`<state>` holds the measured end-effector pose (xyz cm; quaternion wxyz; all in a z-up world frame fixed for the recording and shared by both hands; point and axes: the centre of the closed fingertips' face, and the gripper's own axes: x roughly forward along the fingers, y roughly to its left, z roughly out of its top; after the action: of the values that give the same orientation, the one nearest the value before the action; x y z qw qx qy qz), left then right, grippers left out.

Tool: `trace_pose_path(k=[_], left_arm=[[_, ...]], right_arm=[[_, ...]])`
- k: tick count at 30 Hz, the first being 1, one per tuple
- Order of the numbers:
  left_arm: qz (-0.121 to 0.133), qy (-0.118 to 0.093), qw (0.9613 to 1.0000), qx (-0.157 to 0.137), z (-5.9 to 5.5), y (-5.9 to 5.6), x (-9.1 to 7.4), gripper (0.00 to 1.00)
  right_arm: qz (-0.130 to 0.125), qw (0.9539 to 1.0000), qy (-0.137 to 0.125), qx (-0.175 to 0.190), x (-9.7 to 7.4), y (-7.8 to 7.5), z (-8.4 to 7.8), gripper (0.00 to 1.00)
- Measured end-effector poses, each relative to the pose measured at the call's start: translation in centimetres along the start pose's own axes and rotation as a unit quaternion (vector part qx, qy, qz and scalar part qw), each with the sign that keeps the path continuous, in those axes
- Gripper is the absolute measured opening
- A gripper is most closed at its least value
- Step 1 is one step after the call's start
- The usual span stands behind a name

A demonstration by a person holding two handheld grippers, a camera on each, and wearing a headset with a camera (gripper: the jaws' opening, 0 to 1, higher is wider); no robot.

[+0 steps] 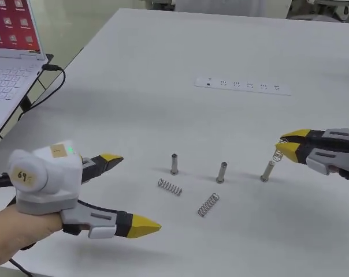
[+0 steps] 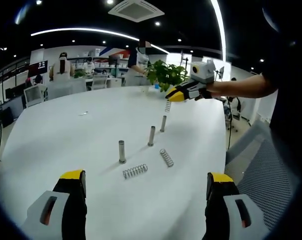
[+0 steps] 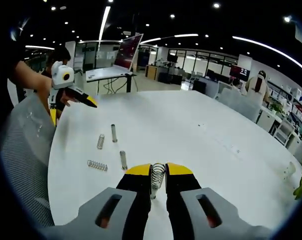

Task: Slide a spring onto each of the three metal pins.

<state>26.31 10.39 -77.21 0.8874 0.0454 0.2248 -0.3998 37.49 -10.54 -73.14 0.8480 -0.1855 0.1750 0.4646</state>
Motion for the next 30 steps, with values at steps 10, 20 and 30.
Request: trace_pose_path(k=[10, 20, 30], left_arm=[[0.003, 0.004, 1.0, -0.004, -0.4, 0.1, -0.1, 0.98], [0.008, 0.004, 0.9999, -0.006, -0.5, 0.3, -0.2, 0.97], [0.008, 0.006, 0.9999, -0.01, -0.7, 0.2, -0.2, 0.97]], right_arm=[[0.0, 0.9998, 0.002, 0.018, 0.4, -0.2, -0.7, 0.08], [0.002, 0.9997, 0.002, 0.022, 0.6, -0.2, -0.9, 0.08], [0.003, 0.9997, 0.007, 0.021, 0.9, -0.2, -1.3, 0.08]])
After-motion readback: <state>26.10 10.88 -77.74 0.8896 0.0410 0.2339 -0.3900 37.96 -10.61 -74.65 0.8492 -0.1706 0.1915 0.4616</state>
